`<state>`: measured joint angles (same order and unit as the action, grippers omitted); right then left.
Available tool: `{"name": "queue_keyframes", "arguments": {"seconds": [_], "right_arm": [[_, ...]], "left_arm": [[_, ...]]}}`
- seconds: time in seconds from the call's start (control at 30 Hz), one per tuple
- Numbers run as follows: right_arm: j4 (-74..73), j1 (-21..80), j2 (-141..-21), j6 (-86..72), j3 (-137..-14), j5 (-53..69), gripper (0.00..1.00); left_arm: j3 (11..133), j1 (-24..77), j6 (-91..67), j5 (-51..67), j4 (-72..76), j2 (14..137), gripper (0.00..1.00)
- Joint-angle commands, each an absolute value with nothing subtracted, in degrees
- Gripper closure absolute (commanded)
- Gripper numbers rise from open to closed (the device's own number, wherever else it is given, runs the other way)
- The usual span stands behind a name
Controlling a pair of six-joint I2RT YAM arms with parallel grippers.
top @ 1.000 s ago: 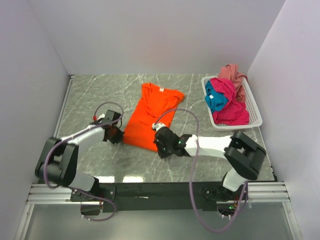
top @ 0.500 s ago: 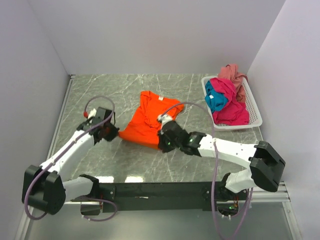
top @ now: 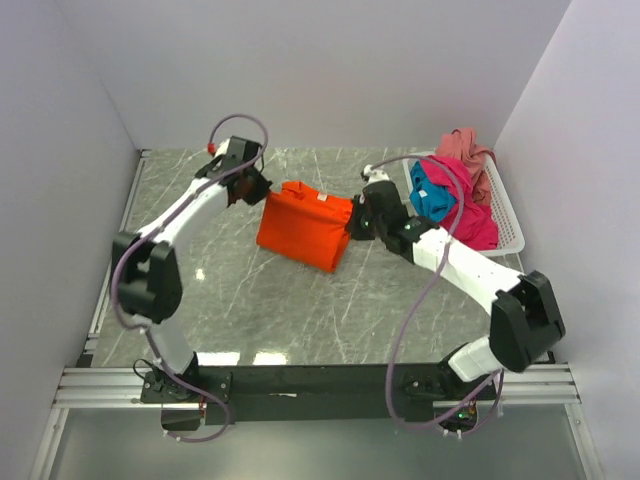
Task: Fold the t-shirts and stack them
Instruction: Fold the tshirt
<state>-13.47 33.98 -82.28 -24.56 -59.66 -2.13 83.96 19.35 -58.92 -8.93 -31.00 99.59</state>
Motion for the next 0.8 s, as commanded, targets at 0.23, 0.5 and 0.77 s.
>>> {"name": "queue_keyframes", "arguments": {"seconds": [0.23,0.5,0.77], "right_arm": [[-15.73,22.69,-99.11,-20.39,-73.98,-0.61,1.00],[-16.33,19.07,-114.42,-16.62,-85.77,1.41,0.39],[-10.11,20.12,-102.32,-18.10,-76.92,10.71,0.16]], "left_arm": [[106.23,18.81,-51.42,-8.97,-26.46,119.25,0.99],[117.94,18.90,-46.15,-8.26,-27.15,130.86,0.33],[107.41,18.81,-35.70,-3.61,-21.71,124.10,0.00]]}}
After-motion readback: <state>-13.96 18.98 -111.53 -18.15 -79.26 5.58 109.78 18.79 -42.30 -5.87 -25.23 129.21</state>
